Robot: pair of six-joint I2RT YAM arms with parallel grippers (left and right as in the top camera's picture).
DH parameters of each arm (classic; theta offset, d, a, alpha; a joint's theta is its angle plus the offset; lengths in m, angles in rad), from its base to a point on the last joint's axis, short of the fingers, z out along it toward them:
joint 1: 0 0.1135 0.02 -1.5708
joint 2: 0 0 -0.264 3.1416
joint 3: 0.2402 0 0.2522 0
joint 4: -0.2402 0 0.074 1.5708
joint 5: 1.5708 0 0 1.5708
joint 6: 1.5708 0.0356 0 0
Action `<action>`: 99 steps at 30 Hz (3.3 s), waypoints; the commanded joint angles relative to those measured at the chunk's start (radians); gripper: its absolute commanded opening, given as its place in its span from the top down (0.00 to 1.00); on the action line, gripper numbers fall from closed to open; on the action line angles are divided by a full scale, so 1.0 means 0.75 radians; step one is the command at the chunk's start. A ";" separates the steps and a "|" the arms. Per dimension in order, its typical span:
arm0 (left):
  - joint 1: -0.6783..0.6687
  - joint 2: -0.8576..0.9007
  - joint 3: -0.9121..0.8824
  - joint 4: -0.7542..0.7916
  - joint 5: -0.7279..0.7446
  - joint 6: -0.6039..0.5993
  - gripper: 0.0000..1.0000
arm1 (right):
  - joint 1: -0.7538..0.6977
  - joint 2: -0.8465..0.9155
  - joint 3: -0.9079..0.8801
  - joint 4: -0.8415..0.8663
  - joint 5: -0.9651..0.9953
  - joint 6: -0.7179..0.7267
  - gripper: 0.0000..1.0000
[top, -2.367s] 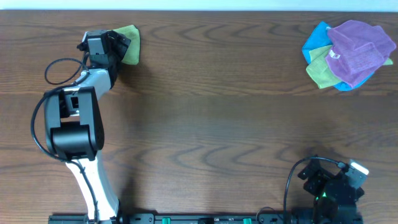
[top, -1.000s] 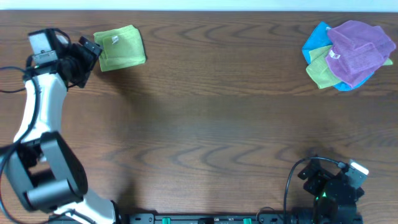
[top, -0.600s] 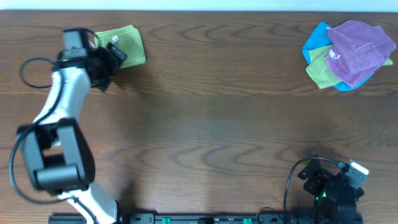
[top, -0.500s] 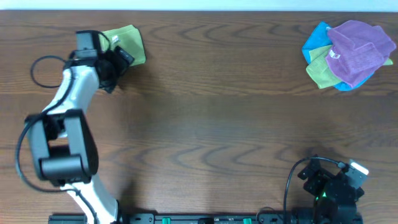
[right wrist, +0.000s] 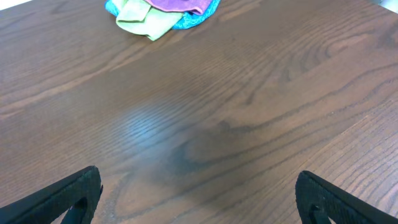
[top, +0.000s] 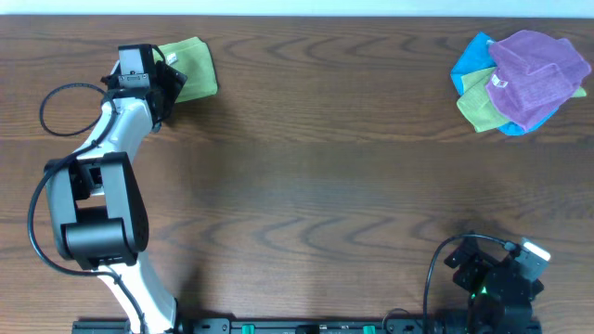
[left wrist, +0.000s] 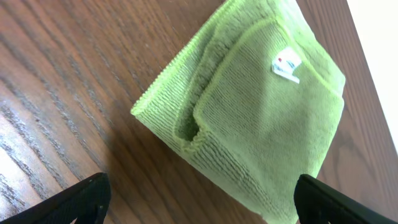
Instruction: Fold the cloth
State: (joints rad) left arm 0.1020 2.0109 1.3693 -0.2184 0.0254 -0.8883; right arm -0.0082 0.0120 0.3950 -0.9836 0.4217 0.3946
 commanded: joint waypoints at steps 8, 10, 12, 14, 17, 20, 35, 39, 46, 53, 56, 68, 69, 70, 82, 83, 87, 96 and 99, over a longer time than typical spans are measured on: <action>0.004 0.124 0.011 0.081 -0.043 -0.215 0.05 | -0.012 -0.008 -0.007 -0.003 0.010 0.016 0.01; 0.004 0.142 0.011 0.138 -0.039 -0.222 0.05 | -0.012 -0.008 -0.007 -0.002 0.010 0.016 0.01; 0.004 0.147 0.011 0.179 -0.046 -0.228 0.05 | -0.012 -0.008 -0.007 -0.003 0.010 0.016 0.01; 0.004 0.147 0.011 0.199 -0.076 -0.235 0.05 | -0.012 -0.008 -0.007 -0.003 0.010 0.016 0.01; 0.007 0.149 0.011 0.198 -0.141 -0.243 0.05 | -0.012 -0.008 -0.007 -0.003 0.010 0.016 0.01; 0.012 0.149 0.011 0.199 -0.159 -0.243 0.05 | -0.012 -0.008 -0.007 -0.003 0.010 0.016 0.01; 0.039 0.233 0.011 0.280 -0.009 -0.410 0.05 | -0.012 -0.008 -0.007 -0.003 0.010 0.016 0.01; 0.050 0.236 0.011 0.336 -0.018 -0.432 0.05 | -0.012 -0.008 -0.007 -0.003 0.009 0.016 0.01; 0.099 0.248 0.011 0.382 -0.003 -0.498 0.64 | -0.012 -0.008 -0.007 -0.003 0.010 0.016 0.01; 0.121 0.305 0.011 0.410 0.021 -0.547 0.94 | -0.012 -0.008 -0.007 -0.003 0.010 0.016 0.01; 0.135 0.339 0.011 0.494 0.029 -0.552 0.94 | -0.012 -0.008 -0.007 -0.003 0.009 0.016 0.01; 0.198 0.344 0.011 0.614 0.046 -0.566 0.46 | -0.012 -0.008 -0.007 -0.003 0.010 0.016 0.01; 0.197 0.344 0.011 0.617 0.050 -0.566 0.11 | -0.012 -0.008 -0.007 -0.003 0.010 0.016 0.01; 0.197 0.344 0.011 0.620 0.061 -0.566 0.05 | -0.012 -0.008 -0.007 -0.003 0.010 0.016 0.01; 0.250 0.284 0.011 0.627 0.539 -0.384 0.05 | -0.012 -0.008 -0.007 -0.003 0.009 0.016 0.01; 0.265 0.255 0.011 0.588 0.570 -0.337 0.05 | -0.012 -0.008 -0.007 -0.003 0.010 0.016 0.01; 0.325 0.054 0.011 0.205 0.542 -0.046 0.05 | -0.012 -0.008 -0.007 -0.003 0.010 0.016 0.01; 0.307 -0.503 0.011 -0.692 0.499 0.688 0.05 | -0.012 -0.008 -0.007 -0.003 0.010 0.016 0.01; 0.255 -0.628 0.010 -0.990 0.273 0.854 0.05 | -0.012 -0.008 -0.007 -0.003 0.010 0.016 0.01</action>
State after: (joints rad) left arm 0.3244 1.6009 1.3808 -0.8665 0.3706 -0.4881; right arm -0.0082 0.0120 0.3950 -0.9840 0.4217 0.3946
